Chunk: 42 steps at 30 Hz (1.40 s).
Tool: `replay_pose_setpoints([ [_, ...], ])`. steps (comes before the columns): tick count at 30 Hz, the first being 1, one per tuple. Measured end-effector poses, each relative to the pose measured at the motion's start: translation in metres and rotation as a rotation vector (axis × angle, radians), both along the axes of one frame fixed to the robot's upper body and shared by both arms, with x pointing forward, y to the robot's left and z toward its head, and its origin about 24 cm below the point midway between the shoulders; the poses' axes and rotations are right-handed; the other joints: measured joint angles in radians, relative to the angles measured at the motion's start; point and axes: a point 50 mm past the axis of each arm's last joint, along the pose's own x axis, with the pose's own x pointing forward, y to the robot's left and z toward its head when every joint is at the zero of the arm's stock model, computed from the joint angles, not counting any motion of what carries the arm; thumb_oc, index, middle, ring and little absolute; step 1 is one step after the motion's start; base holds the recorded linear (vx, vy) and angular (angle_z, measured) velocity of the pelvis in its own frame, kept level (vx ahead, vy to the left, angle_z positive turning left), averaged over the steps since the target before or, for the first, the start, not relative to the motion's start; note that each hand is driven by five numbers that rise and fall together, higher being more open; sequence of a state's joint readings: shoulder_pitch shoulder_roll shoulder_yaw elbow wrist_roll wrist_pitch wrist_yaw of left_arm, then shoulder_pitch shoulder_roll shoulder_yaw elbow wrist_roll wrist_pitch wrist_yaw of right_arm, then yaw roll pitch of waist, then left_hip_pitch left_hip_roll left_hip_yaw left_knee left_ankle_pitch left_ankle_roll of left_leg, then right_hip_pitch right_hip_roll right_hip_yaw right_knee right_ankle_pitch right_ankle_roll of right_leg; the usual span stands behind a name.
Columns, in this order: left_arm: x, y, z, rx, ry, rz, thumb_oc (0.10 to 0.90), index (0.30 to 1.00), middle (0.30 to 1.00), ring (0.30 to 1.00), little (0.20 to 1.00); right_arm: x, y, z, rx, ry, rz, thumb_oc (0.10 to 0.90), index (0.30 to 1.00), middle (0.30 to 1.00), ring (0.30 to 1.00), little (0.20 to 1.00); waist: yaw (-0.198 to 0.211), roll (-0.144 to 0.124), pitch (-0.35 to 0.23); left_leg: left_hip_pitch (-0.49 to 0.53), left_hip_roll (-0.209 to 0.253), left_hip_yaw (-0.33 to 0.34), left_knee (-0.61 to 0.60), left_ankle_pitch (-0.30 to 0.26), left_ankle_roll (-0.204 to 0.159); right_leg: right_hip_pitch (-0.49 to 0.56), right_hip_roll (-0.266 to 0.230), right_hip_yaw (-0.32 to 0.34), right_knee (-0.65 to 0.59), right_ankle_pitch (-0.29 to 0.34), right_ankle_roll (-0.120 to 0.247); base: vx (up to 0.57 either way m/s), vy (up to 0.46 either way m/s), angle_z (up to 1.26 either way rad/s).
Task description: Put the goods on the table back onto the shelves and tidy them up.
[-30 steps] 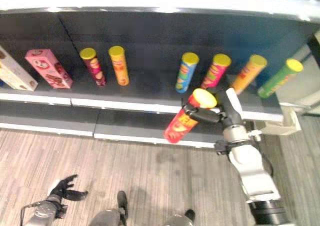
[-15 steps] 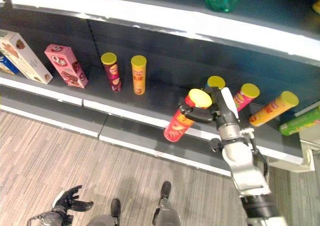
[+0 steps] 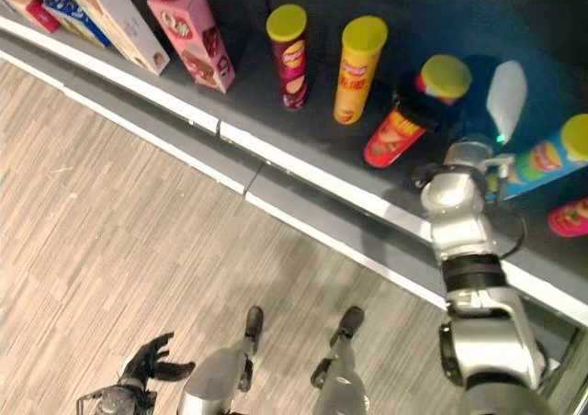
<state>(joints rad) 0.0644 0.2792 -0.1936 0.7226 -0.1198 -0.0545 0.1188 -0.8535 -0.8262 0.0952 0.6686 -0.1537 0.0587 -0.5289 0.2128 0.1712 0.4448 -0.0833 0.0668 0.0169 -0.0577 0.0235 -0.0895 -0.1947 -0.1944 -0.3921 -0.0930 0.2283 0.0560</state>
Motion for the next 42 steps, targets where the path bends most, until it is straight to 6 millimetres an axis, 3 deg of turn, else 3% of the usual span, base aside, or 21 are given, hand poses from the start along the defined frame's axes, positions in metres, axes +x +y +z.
replay_pose_setpoints([
  [1,0.007,0.002,0.004,0.013,-0.023,-0.004,0.8,0.9,0.9,0.9,0.9,-0.003,-0.007,0.006,-0.023,0.0,-0.034,0.4,0.3,0.3,0.3,0.3,0.002,-0.002,0.001,-0.011,-0.001,-0.003,0.0,0.001,0.002,-0.009,0.0,-0.004,0.0,0.001,0.001,0.03,-0.03,0.24],
  [8,0.013,0.004,0.007,0.032,-0.043,0.002,0.8,0.9,0.9,0.9,0.9,-0.003,-0.004,0.004,-0.129,0.009,-0.09,0.4,0.3,0.3,0.3,0.3,-0.036,-0.005,0.002,-0.024,-0.004,0.0,0.033,0.001,0.002,-0.001,-0.003,-0.011,0.0,0.0,0.0,0.02,-0.021,0.04],
  [18,0.017,0.003,0.008,0.038,-0.051,0.002,0.8,0.9,0.9,0.9,0.9,0.0,0.003,-0.009,-0.113,0.026,-0.078,0.4,0.3,0.3,0.3,0.3,-0.042,-0.013,-0.001,-0.028,-0.012,0.0,0.013,0.005,0.008,-0.014,-0.011,-0.009,0.0,0.008,0.006,0.0,0.0,0.0],
  [21,0.018,0.004,0.009,0.048,-0.06,0.013,0.8,0.9,0.9,0.9,0.9,0.002,0.007,-0.012,-0.105,0.026,-0.069,0.4,0.3,0.3,0.3,0.3,-0.046,-0.028,-0.008,-0.031,-0.014,0.0,0.012,0.005,0.008,-0.019,-0.013,-0.009,0.0,0.008,0.006,0.0,0.0,0.0],
  [22,0.018,0.004,0.009,0.049,-0.061,0.013,0.8,0.9,0.9,0.9,0.9,0.003,0.007,-0.012,-0.107,0.027,-0.068,0.582,0.573,0.573,0.573,0.573,-0.045,-0.029,-0.008,-0.031,-0.014,0.0,0.012,0.005,0.008,-0.019,-0.014,-0.009,0.0,0.008,0.006,0.0,0.0,0.0],
  [23,0.018,0.004,0.01,0.049,-0.063,0.012,0.8,0.9,0.9,0.9,0.9,0.003,0.007,-0.012,-0.108,0.028,-0.067,0.8,0.9,0.9,0.9,0.9,-0.045,-0.03,-0.009,-0.032,-0.014,0.0,0.012,0.005,0.008,-0.019,-0.014,-0.009,0.0,0.008,0.006,0.0,0.0,0.0],
  [37,0.019,0.003,0.01,0.049,-0.067,0.012,0.8,0.9,0.9,0.9,0.9,0.003,0.009,-0.013,-0.104,0.014,-0.074,0.8,0.9,0.9,0.9,0.9,-0.065,-0.033,-0.01,-0.033,-0.019,0.0,0.016,0.005,0.008,-0.017,-0.019,-0.009,0.0,0.012,0.006,0.0,0.006,0.0],
  [40,0.019,0.003,0.01,0.049,-0.066,0.007,0.8,0.9,0.9,0.9,0.9,0.003,0.008,-0.016,-0.084,0.018,-0.071,0.8,0.9,0.9,0.9,0.9,-0.068,-0.046,-0.022,-0.032,-0.02,0.001,0.016,0.005,0.008,-0.018,-0.02,-0.007,0.0,0.012,0.006,-0.02,0.042,-0.01],
  [42,0.018,0.003,0.009,0.051,-0.06,0.008,0.8,0.9,0.9,0.9,0.9,0.002,0.016,-0.023,-0.075,0.011,-0.04,0.8,0.9,0.9,0.9,0.9,-0.07,-0.079,-0.051,-0.029,-0.022,0.002,0.016,0.005,0.008,-0.017,-0.02,-0.003,0.0,0.014,0.006,0.02,0.176,-0.02],
])
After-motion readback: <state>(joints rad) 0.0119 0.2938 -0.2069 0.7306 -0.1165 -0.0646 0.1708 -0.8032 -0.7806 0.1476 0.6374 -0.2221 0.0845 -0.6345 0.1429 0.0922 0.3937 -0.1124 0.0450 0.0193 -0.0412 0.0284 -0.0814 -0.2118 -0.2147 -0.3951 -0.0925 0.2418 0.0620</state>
